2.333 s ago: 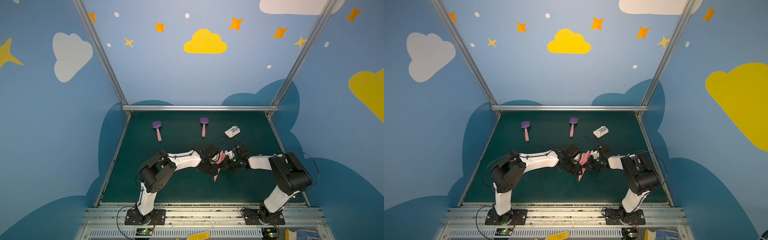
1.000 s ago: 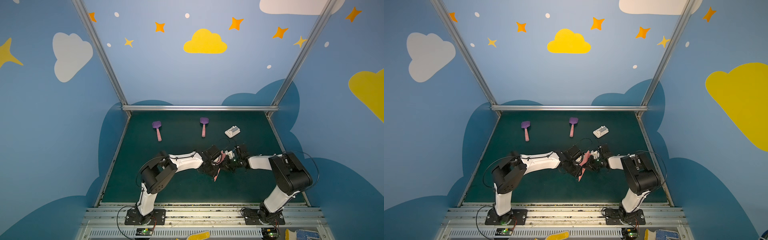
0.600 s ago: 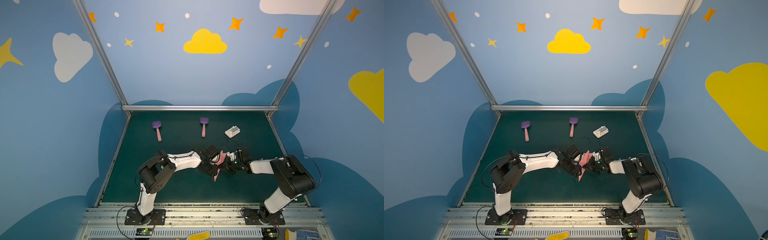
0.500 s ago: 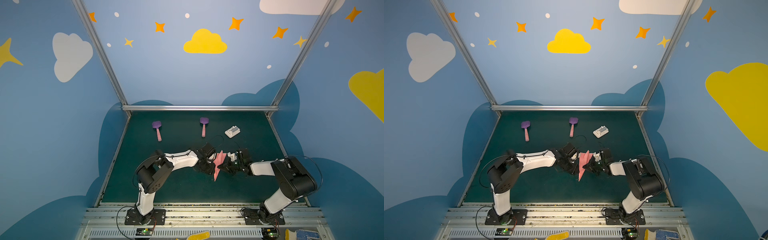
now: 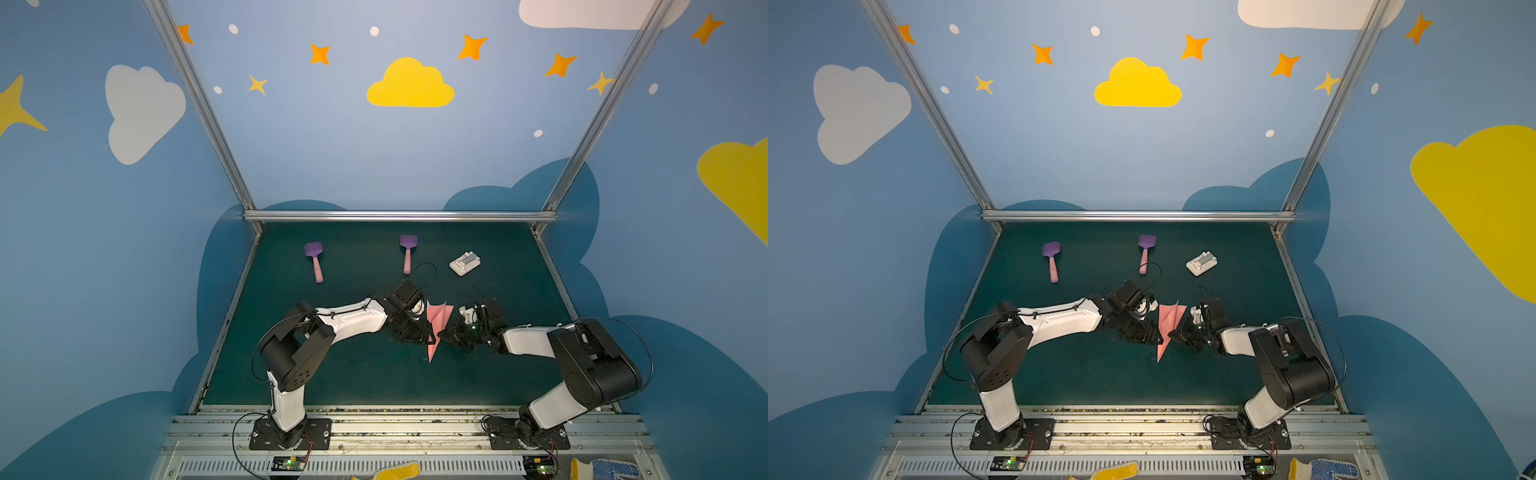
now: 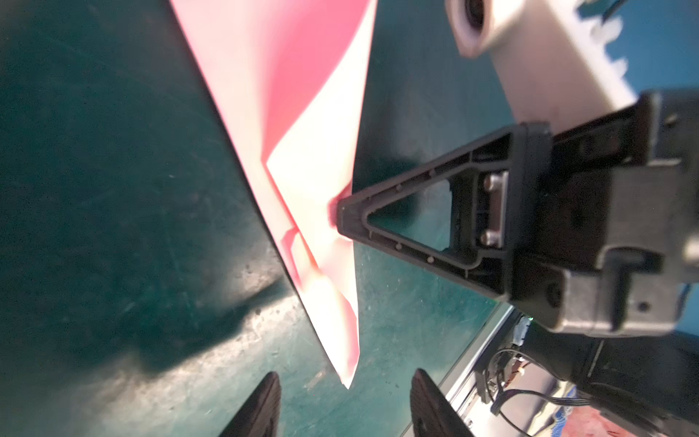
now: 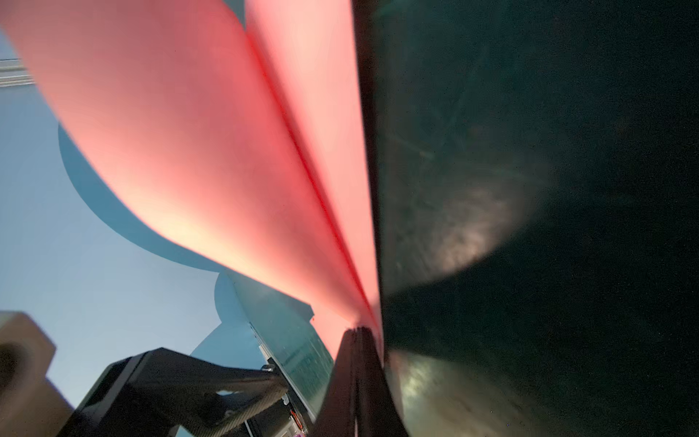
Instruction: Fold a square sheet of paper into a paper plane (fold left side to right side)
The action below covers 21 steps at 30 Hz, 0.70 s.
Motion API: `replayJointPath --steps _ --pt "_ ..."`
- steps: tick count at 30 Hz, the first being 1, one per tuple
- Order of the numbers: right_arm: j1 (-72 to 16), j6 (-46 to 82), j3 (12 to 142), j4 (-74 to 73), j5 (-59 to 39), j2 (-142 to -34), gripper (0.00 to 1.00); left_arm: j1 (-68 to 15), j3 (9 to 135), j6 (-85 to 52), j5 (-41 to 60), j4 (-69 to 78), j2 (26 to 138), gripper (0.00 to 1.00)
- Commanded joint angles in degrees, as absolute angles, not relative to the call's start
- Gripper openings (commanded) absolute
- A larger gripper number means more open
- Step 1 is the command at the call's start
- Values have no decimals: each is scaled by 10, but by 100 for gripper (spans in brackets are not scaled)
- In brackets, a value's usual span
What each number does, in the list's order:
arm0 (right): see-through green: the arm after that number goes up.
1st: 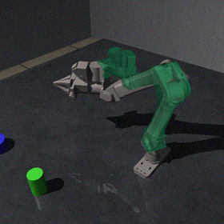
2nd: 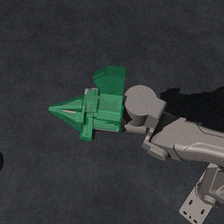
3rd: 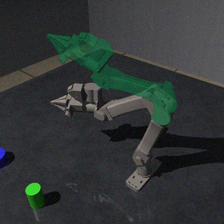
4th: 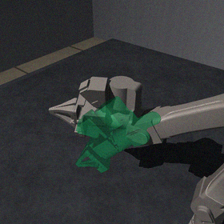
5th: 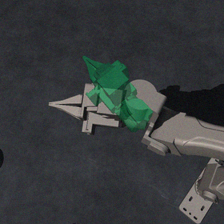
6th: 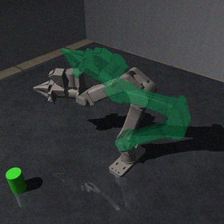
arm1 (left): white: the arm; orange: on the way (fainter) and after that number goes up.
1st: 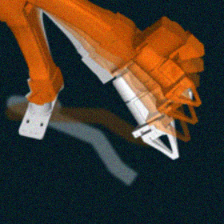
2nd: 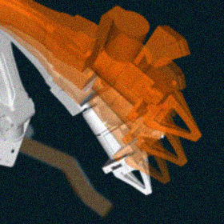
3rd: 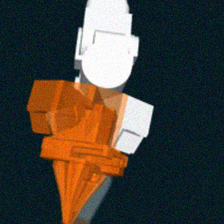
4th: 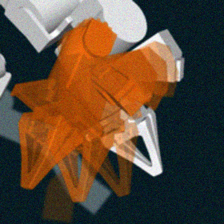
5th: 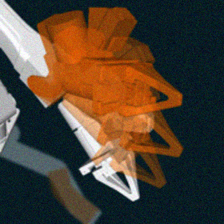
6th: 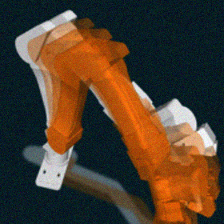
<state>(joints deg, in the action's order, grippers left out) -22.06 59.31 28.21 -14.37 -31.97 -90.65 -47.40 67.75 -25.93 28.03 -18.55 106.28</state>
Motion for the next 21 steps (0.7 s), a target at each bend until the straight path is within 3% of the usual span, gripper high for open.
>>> replayJointPath --steps 1,10,21 --pt "-219 582 284 -70 -269 -913 0 -496 710 -216 221 -242 1084 58" --pt "-219 577 291 -58 -273 -905 0 -531 757 -156 96 -310 1131 60" --pt "-220 579 294 -51 -279 -889 0 -539 768 -135 77 -310 1152 60"
